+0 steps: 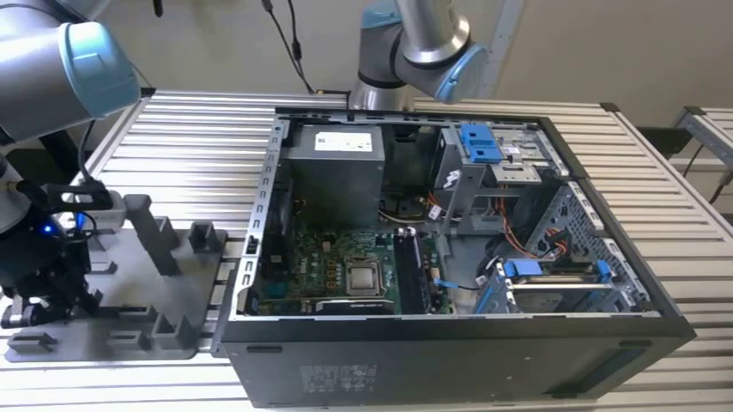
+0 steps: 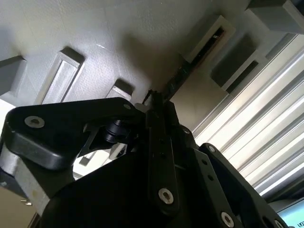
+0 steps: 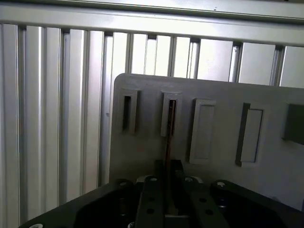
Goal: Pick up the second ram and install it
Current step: 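Pick up the second ram and move it above second insertion slot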
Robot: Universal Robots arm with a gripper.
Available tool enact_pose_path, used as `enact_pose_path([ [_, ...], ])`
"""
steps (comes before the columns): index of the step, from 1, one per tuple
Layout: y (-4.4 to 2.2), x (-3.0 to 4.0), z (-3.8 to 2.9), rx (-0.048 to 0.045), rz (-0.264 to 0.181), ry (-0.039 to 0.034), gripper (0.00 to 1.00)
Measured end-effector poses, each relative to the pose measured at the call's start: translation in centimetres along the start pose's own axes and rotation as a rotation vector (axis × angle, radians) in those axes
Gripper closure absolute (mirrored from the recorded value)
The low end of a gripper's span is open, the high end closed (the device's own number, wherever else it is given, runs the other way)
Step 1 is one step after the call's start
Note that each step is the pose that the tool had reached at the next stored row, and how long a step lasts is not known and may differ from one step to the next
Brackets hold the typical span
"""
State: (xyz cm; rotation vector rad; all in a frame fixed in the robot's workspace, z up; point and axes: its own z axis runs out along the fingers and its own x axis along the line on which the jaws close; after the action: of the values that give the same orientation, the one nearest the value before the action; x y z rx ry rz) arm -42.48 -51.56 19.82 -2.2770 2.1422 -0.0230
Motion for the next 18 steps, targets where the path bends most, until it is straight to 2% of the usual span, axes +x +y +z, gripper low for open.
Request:
enact_pose_path([
  [2, 0.01, 0.00, 0.00, 0.0000, 0.000, 0.0000, 0.86],
  [18, 0.02, 0.00, 0.00, 0.0000, 0.000, -0.0001, 0.86],
])
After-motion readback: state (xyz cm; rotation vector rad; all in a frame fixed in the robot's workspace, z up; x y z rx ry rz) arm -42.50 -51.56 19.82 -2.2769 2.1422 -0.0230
